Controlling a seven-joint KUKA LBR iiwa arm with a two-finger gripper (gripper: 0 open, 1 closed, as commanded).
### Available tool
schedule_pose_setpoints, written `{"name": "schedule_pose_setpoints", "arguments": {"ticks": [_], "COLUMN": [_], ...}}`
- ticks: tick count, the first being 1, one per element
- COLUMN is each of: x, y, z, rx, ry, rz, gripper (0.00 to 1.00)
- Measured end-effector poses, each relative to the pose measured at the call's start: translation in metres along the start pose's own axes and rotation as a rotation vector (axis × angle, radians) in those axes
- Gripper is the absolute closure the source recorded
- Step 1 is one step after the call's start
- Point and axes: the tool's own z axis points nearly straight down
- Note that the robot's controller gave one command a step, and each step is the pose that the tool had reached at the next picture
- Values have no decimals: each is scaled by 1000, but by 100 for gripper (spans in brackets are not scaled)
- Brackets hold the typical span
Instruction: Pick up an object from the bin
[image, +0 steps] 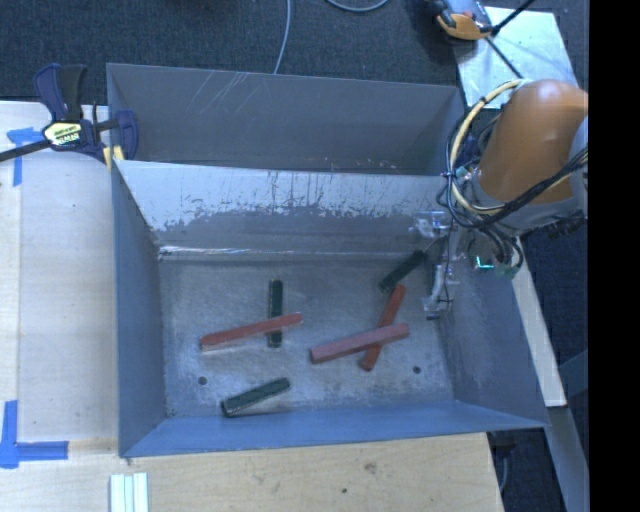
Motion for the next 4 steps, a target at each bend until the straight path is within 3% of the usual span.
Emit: {"name": "schedule_pose_setpoints", "arguments": {"ticks": [1, 2, 3, 4], "x": [-2, 31, 35, 15], "y": [0, -1, 6, 21], "z": [-5, 47, 80, 89], "rx": [1, 2, 1, 1], "ry": [-8, -14, 0, -12], "rz": [-2, -17, -55, 32], "gripper": [0, 0, 0, 0]}}
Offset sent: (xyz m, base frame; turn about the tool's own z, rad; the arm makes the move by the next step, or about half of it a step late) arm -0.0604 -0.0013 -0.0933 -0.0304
